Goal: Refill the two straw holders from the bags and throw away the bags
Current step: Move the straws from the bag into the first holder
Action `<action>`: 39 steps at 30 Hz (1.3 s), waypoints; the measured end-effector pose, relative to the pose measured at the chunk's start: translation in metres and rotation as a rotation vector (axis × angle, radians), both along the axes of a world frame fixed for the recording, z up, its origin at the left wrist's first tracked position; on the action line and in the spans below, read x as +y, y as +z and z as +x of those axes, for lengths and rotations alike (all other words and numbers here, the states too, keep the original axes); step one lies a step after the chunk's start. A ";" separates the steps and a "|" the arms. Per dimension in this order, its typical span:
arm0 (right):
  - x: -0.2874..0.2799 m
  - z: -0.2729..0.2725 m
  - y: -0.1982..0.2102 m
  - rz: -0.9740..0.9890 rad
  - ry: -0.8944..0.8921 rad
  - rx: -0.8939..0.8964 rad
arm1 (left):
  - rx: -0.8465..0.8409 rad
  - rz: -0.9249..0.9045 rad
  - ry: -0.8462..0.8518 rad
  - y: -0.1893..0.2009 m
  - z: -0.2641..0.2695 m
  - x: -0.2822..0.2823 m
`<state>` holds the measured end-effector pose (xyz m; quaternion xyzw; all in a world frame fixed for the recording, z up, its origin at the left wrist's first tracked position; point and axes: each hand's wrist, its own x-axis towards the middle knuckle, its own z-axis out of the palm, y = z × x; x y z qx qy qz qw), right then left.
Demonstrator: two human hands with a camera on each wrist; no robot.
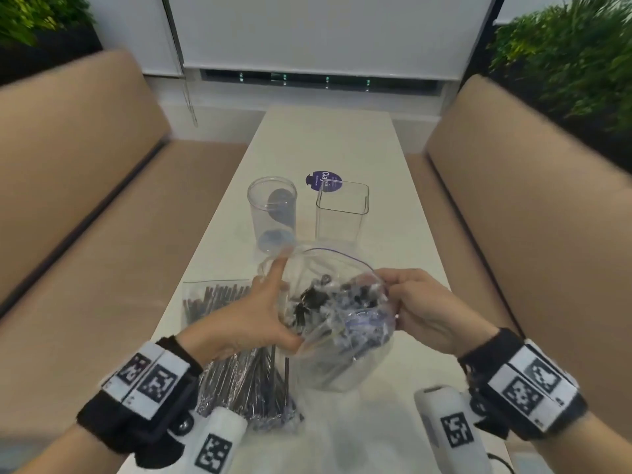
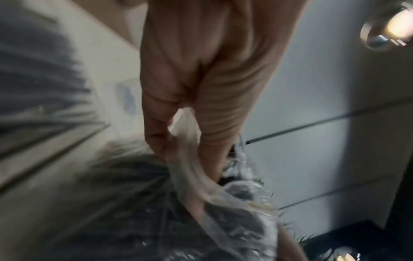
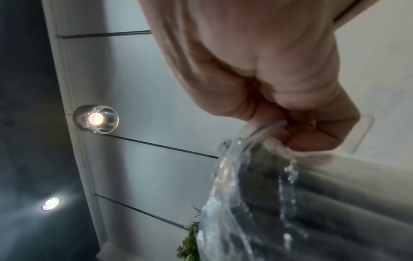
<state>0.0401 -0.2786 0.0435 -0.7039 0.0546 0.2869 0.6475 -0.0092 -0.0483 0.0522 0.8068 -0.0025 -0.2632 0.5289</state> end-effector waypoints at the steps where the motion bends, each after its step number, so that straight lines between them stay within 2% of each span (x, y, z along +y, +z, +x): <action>1: 0.006 0.000 0.002 0.001 0.039 0.029 | -0.042 0.055 -0.065 -0.002 0.000 -0.001; 4: 0.013 0.007 0.011 0.027 0.113 0.105 | -0.097 0.081 -0.169 -0.009 0.003 0.005; 9: 0.011 0.025 0.029 0.042 0.175 0.148 | -0.184 -0.028 -0.266 -0.021 0.016 0.022; 11: 0.018 0.024 0.038 0.071 0.165 0.136 | -0.246 -0.018 -0.236 -0.029 0.019 0.009; 14: 0.027 0.026 0.042 0.042 0.108 0.016 | -0.387 -0.080 -0.044 -0.047 0.023 -0.018; 15: 0.026 0.028 0.041 -0.039 0.091 -0.075 | -0.435 -0.087 0.033 -0.054 0.025 -0.021; 18: 0.015 0.023 0.045 -0.451 0.038 -0.431 | -0.548 -0.003 0.216 -0.072 0.031 -0.022; 19: 0.011 0.019 0.046 -0.544 0.016 -0.489 | -0.575 0.026 0.255 -0.075 0.033 -0.022; 21: 0.002 0.011 0.045 -0.608 0.053 -0.453 | -0.631 0.084 0.336 -0.080 0.035 -0.024; 23: -0.002 0.000 0.042 -0.543 0.161 -0.289 | -0.664 0.139 0.428 -0.081 0.038 -0.027; 25: -0.002 -0.007 0.036 -0.397 0.167 -0.193 | -0.656 0.127 0.519 -0.081 0.040 -0.029; 27: 0.002 -0.007 0.029 -0.298 0.045 -0.203 | -0.647 0.094 0.553 -0.078 0.037 -0.032; 29: 0.004 -0.004 0.025 -0.307 -0.037 -0.255 | -0.675 0.067 0.537 -0.074 0.032 -0.036; 33: 0.007 -0.005 0.025 -0.055 -0.019 -0.216 | -0.725 0.007 0.535 -0.068 0.028 -0.041; 36: 0.015 -0.004 0.015 -0.016 -0.055 -0.329 | -0.725 0.016 0.388 -0.066 0.025 -0.045; 39: 0.014 0.003 0.007 -0.043 -0.128 -0.473 | -0.542 -0.020 0.171 -0.064 0.026 -0.036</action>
